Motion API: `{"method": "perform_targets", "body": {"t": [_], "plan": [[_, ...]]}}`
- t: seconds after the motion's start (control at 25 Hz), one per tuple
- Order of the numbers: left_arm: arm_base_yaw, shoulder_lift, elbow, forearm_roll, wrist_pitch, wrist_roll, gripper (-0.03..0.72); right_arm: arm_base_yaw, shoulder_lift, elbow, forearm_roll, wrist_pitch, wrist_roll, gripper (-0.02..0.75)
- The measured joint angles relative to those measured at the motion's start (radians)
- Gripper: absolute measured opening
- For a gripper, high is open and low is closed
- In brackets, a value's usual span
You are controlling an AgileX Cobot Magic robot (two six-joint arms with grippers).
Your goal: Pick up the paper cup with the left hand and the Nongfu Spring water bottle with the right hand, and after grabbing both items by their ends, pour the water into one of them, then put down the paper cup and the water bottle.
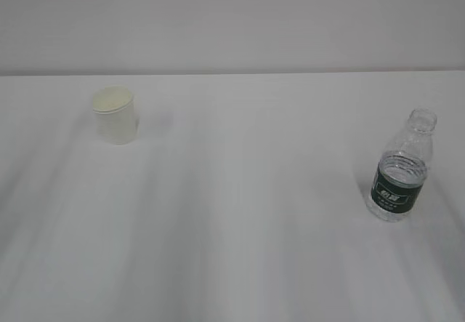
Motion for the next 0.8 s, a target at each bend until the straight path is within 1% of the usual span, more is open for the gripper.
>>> {"method": "perform_targets", "body": {"t": [0.16, 0.28, 0.36, 0.48, 0.6, 0.68, 0.8], "plan": [[-0.001, 0.015, 0.071, 0.0, -0.095, -0.042, 0.442, 0.0, 0.014, 0.071, -0.053, -0.09, 0.098, 0.511], [-0.001, 0.056, 0.096, 0.023, -0.136, -0.055, 0.442, 0.0, 0.066, 0.148, -0.139, -0.219, 0.183, 0.511], [-0.001, 0.09, 0.105, 0.059, -0.166, -0.074, 0.442, 0.0, 0.121, 0.188, -0.17, -0.307, 0.212, 0.511], [-0.001, 0.161, 0.125, 0.104, -0.245, -0.131, 0.441, 0.0, 0.208, 0.235, -0.194, -0.441, 0.226, 0.511], [-0.001, 0.239, 0.151, 0.163, -0.363, -0.188, 0.438, 0.0, 0.313, 0.268, -0.216, -0.577, 0.215, 0.511], [-0.001, 0.291, 0.173, 0.208, -0.458, -0.204, 0.431, 0.0, 0.39, 0.287, -0.221, -0.686, 0.186, 0.511], [-0.001, 0.367, 0.199, 0.279, -0.525, -0.209, 0.422, 0.0, 0.501, 0.309, -0.219, -0.84, 0.148, 0.51]]}}
